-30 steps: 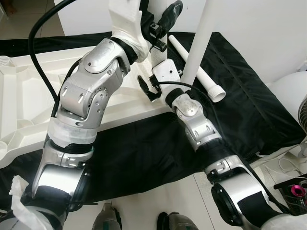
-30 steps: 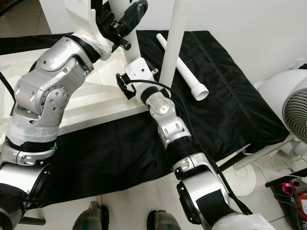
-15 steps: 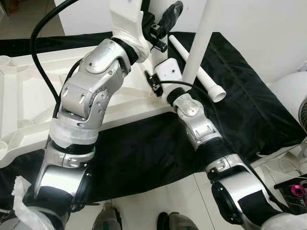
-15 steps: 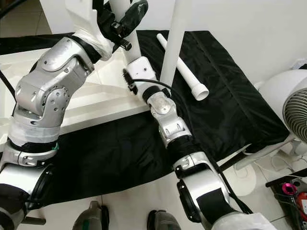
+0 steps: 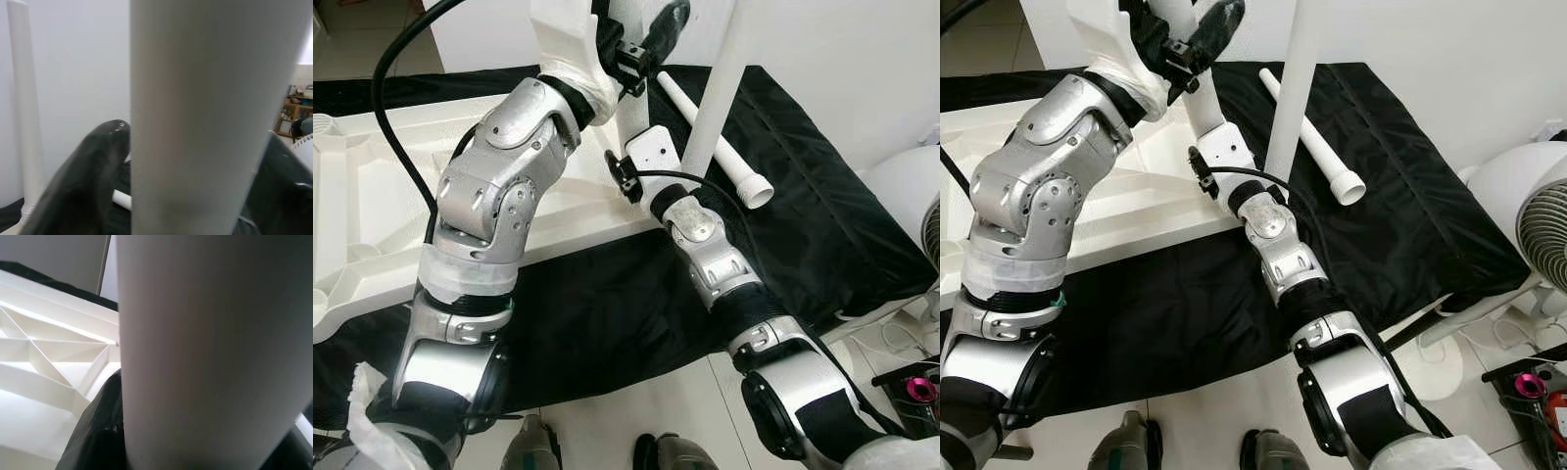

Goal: Building children table

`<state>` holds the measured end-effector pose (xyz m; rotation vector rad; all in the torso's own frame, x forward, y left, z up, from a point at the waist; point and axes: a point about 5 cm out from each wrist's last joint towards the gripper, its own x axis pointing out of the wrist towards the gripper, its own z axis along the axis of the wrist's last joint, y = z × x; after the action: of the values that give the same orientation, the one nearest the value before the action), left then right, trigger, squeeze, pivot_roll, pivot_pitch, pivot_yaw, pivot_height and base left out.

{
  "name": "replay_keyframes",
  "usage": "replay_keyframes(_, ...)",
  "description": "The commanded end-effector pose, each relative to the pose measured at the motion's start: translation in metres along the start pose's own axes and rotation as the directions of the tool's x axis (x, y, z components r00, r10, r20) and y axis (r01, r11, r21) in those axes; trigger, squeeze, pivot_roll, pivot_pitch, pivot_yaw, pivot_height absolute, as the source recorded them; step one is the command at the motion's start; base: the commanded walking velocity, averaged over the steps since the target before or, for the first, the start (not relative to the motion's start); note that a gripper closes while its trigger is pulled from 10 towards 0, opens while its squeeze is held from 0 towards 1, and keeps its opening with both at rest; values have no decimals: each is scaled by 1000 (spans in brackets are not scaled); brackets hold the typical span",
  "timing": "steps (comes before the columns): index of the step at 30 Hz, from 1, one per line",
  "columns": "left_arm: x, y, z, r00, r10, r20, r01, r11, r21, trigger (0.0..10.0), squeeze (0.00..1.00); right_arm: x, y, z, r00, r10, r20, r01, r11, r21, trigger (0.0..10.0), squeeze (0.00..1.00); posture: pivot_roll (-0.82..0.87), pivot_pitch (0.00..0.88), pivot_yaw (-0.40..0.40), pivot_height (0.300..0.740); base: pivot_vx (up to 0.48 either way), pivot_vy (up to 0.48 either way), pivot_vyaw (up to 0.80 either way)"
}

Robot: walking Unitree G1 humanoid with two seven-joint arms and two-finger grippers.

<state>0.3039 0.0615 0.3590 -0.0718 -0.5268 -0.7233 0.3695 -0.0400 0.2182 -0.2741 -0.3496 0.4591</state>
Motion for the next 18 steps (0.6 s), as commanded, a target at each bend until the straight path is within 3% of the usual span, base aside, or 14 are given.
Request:
replay_keyframes(1,-3,-11,6,996,-86,34,86,996,-10,10000,0,1,-3,3,1000,-18,12,17,999,42,10000,0,13,89,-57,740,0,0,0)
replay_keyframes(4,-7,-14,11,988,-132,78,138,987,-79,10000,0,1,-4,4,1000,-29,13,28,997,68,10000,0,12,88,-57,740,0,0,0)
replay_keyframes(8,-9,-9,10,987,-140,84,147,985,-91,10000,0,2,-5,6,999,-40,25,38,995,90,10000,0,10,87,-55,740,0,0,0)
replay_keyframes(11,-22,1,10,980,-173,95,185,973,-139,10000,0,2,-9,10,997,-69,44,62,988,142,10000,0,10,87,-55,740,0,0,0)
replay_keyframes(17,-28,4,12,974,-199,107,215,963,-165,10000,0,1,-10,12,996,-73,51,64,985,160,10000,0,10,88,-54,740,0,0,0)
replay_keyframes(18,-37,6,14,972,-205,111,223,959,-176,10000,0,0,-10,13,995,-74,62,62,982,178,10000,0,13,89,-59,740,0,0,0)
